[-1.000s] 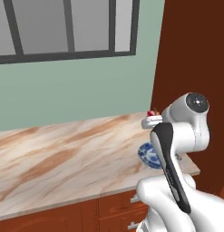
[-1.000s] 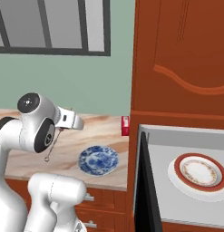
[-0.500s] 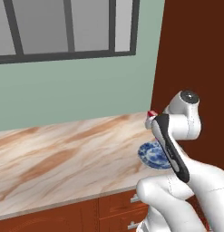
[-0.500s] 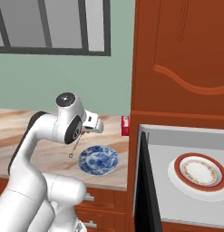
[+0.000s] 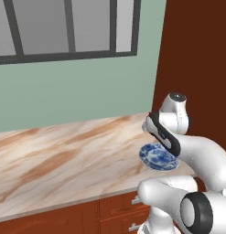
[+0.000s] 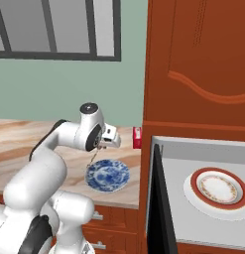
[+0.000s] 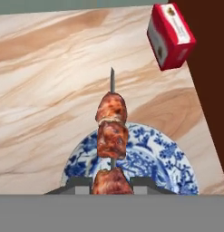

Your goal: Pick the kebab skewer from the microwave and place it on plate located on the counter.

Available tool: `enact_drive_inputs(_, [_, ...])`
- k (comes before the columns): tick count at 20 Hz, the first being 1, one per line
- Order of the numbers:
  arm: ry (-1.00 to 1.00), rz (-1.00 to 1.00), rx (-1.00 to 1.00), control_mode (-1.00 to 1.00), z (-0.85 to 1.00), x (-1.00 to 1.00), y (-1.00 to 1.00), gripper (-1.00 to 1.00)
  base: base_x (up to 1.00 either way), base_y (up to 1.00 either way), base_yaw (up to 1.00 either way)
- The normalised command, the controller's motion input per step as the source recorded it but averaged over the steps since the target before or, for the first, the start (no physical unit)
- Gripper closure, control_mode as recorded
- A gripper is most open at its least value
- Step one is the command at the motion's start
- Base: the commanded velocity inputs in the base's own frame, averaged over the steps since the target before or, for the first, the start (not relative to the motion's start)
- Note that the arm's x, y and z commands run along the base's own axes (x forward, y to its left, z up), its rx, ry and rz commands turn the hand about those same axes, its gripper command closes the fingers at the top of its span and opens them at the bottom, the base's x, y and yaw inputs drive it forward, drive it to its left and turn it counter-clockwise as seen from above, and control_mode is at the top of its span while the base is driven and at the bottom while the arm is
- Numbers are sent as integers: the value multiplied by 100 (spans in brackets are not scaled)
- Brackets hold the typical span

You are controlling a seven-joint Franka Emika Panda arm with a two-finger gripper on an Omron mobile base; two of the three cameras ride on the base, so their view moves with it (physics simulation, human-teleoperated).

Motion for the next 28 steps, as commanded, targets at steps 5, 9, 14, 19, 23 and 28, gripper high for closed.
enact_drive_inputs(5, [14,4,0,-100,-44,17,-25,100,0,0,0])
enact_drive_inputs(9, [11,0,0,-100,-43,-15,-16,100,0,0,0])
enact_drive_inputs(14, [1,0,0,-100,-51,-2,-5,100,0,0,0])
enact_drive_inputs(19, [0,0,0,-100,-32,0,-8,100,0,0,0])
enact_drive_inputs(23, [0,0,0,-100,-22,0,-2,100,0,0,0])
enact_drive_inputs(28, [0,0,0,-100,-22,0,0,100,0,0,0])
